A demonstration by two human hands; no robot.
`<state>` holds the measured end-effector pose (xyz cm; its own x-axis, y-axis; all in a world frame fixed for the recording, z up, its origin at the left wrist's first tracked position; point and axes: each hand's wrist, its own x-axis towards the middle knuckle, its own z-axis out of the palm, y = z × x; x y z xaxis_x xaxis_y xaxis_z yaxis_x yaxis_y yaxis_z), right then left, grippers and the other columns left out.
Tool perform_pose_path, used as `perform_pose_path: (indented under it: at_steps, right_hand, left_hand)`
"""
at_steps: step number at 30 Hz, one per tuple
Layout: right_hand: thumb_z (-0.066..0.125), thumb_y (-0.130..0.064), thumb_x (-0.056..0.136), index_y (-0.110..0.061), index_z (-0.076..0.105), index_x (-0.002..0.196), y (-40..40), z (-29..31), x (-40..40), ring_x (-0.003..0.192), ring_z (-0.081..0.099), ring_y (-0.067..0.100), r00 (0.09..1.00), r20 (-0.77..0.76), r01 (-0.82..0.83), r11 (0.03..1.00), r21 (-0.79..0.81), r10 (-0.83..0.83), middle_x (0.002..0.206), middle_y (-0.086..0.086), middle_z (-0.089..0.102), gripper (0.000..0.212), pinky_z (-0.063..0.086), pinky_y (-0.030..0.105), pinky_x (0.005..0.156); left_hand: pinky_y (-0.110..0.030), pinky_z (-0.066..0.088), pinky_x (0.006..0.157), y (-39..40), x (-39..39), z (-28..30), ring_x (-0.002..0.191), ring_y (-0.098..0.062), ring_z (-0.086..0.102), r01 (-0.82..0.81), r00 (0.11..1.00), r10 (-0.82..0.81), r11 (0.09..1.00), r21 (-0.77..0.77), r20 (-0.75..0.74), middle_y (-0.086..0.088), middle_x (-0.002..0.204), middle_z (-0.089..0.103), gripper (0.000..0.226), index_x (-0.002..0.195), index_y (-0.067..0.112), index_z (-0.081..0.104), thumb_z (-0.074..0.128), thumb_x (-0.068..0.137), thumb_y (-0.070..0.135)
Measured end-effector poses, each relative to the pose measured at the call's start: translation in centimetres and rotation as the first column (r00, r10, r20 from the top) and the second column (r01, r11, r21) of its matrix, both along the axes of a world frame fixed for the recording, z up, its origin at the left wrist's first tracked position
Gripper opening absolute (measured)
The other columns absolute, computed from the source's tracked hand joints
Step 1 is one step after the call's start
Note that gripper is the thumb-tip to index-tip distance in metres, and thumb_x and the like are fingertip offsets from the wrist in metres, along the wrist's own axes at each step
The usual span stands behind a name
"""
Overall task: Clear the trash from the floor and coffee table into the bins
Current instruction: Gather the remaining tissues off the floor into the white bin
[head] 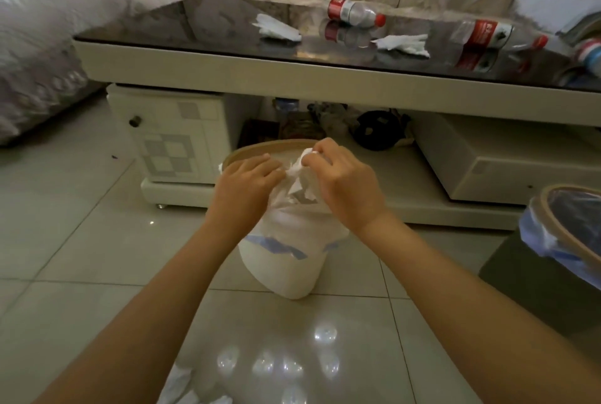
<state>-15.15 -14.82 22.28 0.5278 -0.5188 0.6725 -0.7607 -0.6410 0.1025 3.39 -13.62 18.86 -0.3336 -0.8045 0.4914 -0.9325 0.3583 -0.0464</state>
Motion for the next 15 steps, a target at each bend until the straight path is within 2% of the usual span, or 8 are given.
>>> perform_pose_path:
  at_steps: [1, 3, 5, 6, 8, 10, 12, 15]
  right_hand:
    - [0.065, -0.005, 0.082, -0.007, 0.066, 0.087, -0.7, -0.3, 0.7, 0.070, 0.058, 0.021, 1.000, -0.001, 0.005, 1.000, -0.003, -0.005, 0.089, 0.011, 0.062, 0.005, 0.035, 0.018, 0.056]
    - [0.061, -0.006, 0.085, -0.007, 0.066, 0.090, -2.0, -0.9, 2.1, 0.071, 0.057, 0.021, 1.000, -0.006, 0.017, 0.999, 0.046, -0.017, 0.092, 0.011, 0.061, 0.007, 0.046, 0.023, 0.057]
    - [0.057, -0.007, 0.087, -0.008, 0.065, 0.099, -3.1, -1.3, 3.2, 0.078, 0.057, 0.023, 0.999, -0.031, 0.035, 0.991, 0.129, -0.031, 0.101, 0.011, 0.060, 0.014, 0.050, 0.032, 0.061]
    - [0.059, -0.008, 0.086, -0.011, 0.064, 0.106, -3.6, -1.7, 3.6, 0.086, 0.057, 0.024, 0.998, -0.052, 0.046, 0.981, 0.187, -0.037, 0.107, 0.011, 0.058, 0.020, 0.049, 0.031, 0.066]
    - [0.058, -0.015, 0.088, -0.019, 0.056, 0.124, -4.3, -2.5, 3.9, 0.112, 0.049, 0.024, 0.990, -0.136, 0.086, 0.936, 0.340, -0.042, 0.126, 0.007, 0.052, 0.036, 0.042, 0.032, 0.087]
    - [0.051, -0.022, 0.092, -0.027, 0.045, 0.136, -4.4, -3.3, 3.6, 0.132, 0.033, 0.021, 0.975, -0.209, 0.159, 0.881, 0.446, -0.070, 0.143, 0.000, 0.042, 0.044, 0.024, 0.041, 0.109]
    - [0.045, -0.026, 0.095, -0.030, 0.043, 0.138, -4.2, -3.5, 2.7, 0.138, 0.025, 0.018, 0.976, -0.196, 0.176, 0.877, 0.447, -0.096, 0.149, -0.003, 0.037, 0.044, 0.013, 0.045, 0.115]
    - [0.042, -0.027, 0.096, -0.027, 0.048, 0.136, -2.9, -3.0, 1.1, 0.140, 0.027, 0.021, 0.987, -0.140, 0.134, 0.906, 0.402, -0.084, 0.148, 0.000, 0.040, 0.040, 0.014, 0.047, 0.116]
  left_hand:
    - [-0.043, 0.044, 0.100, 0.0, 0.3, -0.2, 0.119, -0.027, 0.057, -0.005, 1.000, 0.005, 1.000, -0.003, -0.019, -0.006, 0.124, 0.064, 0.030, 0.115, 0.017, 0.068, 0.067, 0.084, 0.017]
    - [-0.042, 0.046, 0.094, 0.2, 0.7, -0.5, 0.109, -0.027, 0.063, -0.031, 0.998, 0.030, 1.000, -0.007, -0.061, -0.006, 0.114, 0.069, 0.029, 0.106, 0.016, 0.071, 0.075, 0.077, 0.015]
    - [-0.041, 0.045, 0.094, 0.2, 1.3, -1.0, 0.110, -0.025, 0.062, -0.062, 0.996, 0.064, 0.998, 0.021, -0.068, -0.004, 0.114, 0.069, 0.027, 0.105, 0.018, 0.071, 0.074, 0.078, 0.015]
    - [-0.041, 0.044, 0.094, 0.3, 1.5, -1.1, 0.111, -0.024, 0.061, -0.072, 0.994, 0.074, 0.997, 0.036, -0.076, -0.003, 0.116, 0.068, 0.027, 0.106, 0.018, 0.071, 0.073, 0.080, 0.015]
    - [-0.041, 0.044, 0.093, 0.4, 1.9, -1.5, 0.110, -0.025, 0.062, -0.074, 0.993, 0.076, 0.997, 0.028, -0.084, -0.004, 0.115, 0.068, 0.027, 0.107, 0.017, 0.071, 0.072, 0.080, 0.014]
    - [-0.042, 0.046, 0.089, 0.7, 1.9, -1.6, 0.103, -0.026, 0.065, -0.062, 0.994, 0.060, 0.998, -0.023, -0.093, -0.006, 0.111, 0.070, 0.023, 0.105, 0.014, 0.071, 0.071, 0.082, 0.015]
    - [-0.040, 0.046, 0.087, 1.2, 1.8, -1.8, 0.097, -0.025, 0.066, -0.057, 0.991, 0.049, 0.997, -0.060, -0.122, -0.005, 0.108, 0.071, 0.021, 0.104, 0.014, 0.070, 0.057, 0.092, 0.025]
    - [-0.037, 0.042, 0.092, 2.1, 1.3, -1.9, 0.101, -0.019, 0.064, 0.030, 0.991, -0.028, 0.999, 0.015, -0.129, 0.000, 0.111, 0.069, 0.045, 0.110, 0.020, 0.067, 0.035, 0.096, 0.048]
